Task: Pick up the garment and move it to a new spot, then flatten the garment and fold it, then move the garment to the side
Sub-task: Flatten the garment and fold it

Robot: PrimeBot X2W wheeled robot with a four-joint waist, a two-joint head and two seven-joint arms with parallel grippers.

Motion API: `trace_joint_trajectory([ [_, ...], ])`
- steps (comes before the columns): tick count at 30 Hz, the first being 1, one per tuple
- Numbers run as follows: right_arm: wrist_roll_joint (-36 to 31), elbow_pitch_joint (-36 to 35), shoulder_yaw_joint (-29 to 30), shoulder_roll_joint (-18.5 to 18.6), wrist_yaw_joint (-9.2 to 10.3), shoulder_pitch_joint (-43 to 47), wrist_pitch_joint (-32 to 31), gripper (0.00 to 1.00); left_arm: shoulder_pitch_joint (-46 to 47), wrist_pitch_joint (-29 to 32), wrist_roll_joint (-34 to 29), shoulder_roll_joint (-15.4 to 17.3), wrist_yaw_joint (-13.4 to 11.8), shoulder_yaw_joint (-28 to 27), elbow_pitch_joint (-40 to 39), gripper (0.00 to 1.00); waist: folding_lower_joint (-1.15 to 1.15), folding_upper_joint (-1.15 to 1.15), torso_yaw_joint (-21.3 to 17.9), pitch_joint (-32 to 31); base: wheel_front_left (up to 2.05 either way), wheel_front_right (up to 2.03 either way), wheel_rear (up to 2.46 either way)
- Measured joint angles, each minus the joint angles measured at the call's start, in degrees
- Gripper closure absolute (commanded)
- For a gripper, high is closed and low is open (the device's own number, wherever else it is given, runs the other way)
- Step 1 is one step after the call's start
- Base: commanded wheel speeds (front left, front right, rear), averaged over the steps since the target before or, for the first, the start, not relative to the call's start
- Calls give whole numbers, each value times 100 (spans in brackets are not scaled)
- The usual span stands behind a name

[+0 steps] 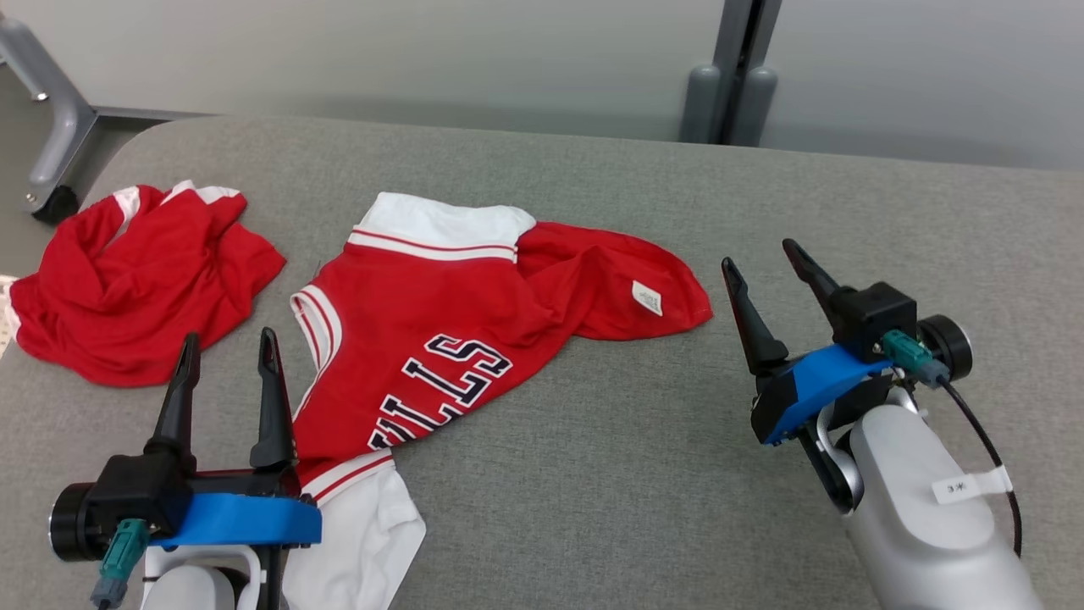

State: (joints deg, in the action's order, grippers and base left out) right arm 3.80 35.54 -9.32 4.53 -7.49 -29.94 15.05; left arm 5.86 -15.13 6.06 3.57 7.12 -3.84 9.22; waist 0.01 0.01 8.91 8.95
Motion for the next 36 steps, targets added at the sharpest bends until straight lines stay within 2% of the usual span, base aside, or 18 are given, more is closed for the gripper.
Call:
trace_joint_trajectory([
  [5, -45, 939, -31, 114, 0, -584, 0, 0, 179, 0, 44, -33, 21, 104, -40, 0, 0, 0, 268, 235, 0, 0, 0],
  [15, -60, 2492, 86, 221, 0, -942, -1, 0, 324, 0, 144, -58, 31, 314, -23, 0, 0, 0, 722, 499, 0, 0, 0],
  [28, -2, 2843, 224, 229, 0, -1224, 0, 0, 456, 0, 258, -64, 31, 525, 13, 0, 0, 0, 984, 692, 0, 0, 0],
  [29, 16, 2878, 210, 225, 0, -1235, 0, 27, 461, 0, 260, -64, 31, 537, 15, 0, -1, 0, 1000, 701, 0, 0, 0],
  [30, 27, 2913, 194, 221, 0, -1242, 2, 59, 461, 0, 260, -64, 31, 545, 23, 0, -1, 0, 1012, 709, 0, 0, 0],
  [31, 32, 2931, 181, 218, 0, -1260, 11, 100, 461, 0, 261, -64, 31, 550, 29, 0, -1, 0, 1020, 716, 0, 0, 0],
  [36, 178, 2784, 107, 163, 0, -1304, 9, 100, 461, 0, 261, -64, 31, 546, 63, 0, 0, 0, 1011, 732, 0, 0, 0],
])
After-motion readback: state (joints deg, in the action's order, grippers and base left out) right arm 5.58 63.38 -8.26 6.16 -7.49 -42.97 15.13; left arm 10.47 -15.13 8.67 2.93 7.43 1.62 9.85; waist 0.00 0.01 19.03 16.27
